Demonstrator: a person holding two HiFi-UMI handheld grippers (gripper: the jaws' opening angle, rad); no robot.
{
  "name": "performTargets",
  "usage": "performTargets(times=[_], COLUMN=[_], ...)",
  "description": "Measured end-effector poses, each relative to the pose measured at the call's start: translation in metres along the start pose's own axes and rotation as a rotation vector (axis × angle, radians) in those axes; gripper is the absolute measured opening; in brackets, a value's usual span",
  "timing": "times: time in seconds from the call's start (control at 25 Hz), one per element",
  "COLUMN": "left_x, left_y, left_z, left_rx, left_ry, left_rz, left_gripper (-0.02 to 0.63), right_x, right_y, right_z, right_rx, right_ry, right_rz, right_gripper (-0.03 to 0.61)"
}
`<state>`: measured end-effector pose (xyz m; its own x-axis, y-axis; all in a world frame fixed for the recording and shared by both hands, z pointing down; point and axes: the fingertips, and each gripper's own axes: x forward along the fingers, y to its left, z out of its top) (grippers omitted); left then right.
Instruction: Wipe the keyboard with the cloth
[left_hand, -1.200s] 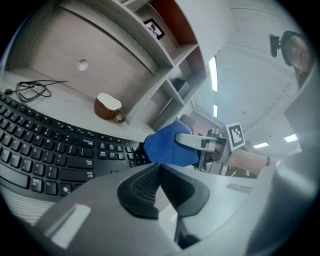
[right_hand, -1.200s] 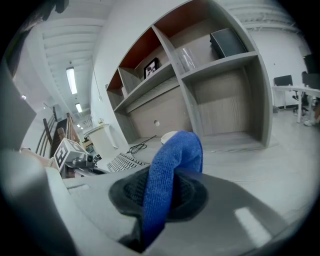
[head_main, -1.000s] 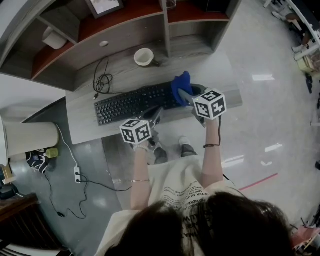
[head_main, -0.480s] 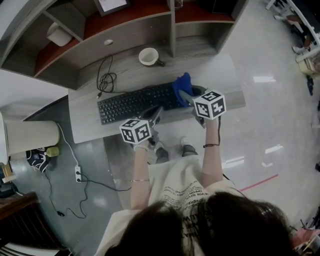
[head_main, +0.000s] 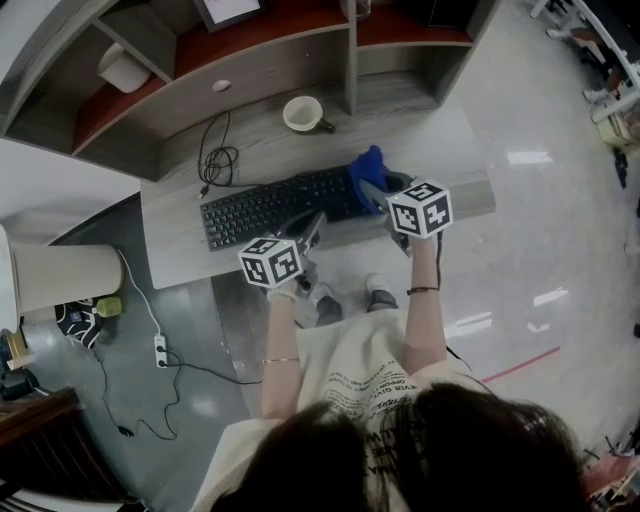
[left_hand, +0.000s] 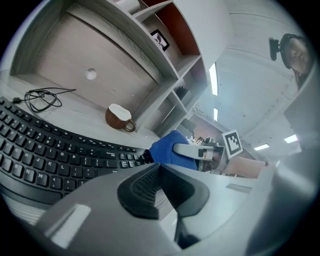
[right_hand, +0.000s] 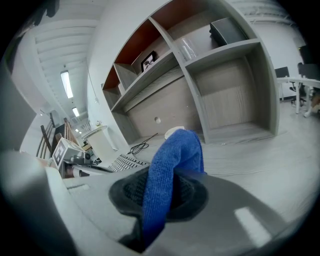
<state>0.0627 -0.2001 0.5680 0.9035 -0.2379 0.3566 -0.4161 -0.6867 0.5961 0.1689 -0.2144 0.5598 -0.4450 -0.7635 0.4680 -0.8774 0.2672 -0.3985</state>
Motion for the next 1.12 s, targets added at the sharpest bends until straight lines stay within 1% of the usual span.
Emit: performTargets(times=[0.6, 1.12], left_x=[-0.016, -0.033], left_y=[0.016, 0.030], left_z=[0.007, 0.007], left_rx=[0.010, 0.016], left_ry=[0.007, 0.012], left_rz=[-0.014, -0.017], left_gripper=[-0.003, -0.003], right_x=[0.015, 0.030], right_y=[0.013, 0.030], right_z=[-0.001, -0.005], right_rx=[0.021, 0.015], right_ry=[-0.013, -0.005], right_rz=[-0.024, -0.031], right_gripper=[0.052, 0.052])
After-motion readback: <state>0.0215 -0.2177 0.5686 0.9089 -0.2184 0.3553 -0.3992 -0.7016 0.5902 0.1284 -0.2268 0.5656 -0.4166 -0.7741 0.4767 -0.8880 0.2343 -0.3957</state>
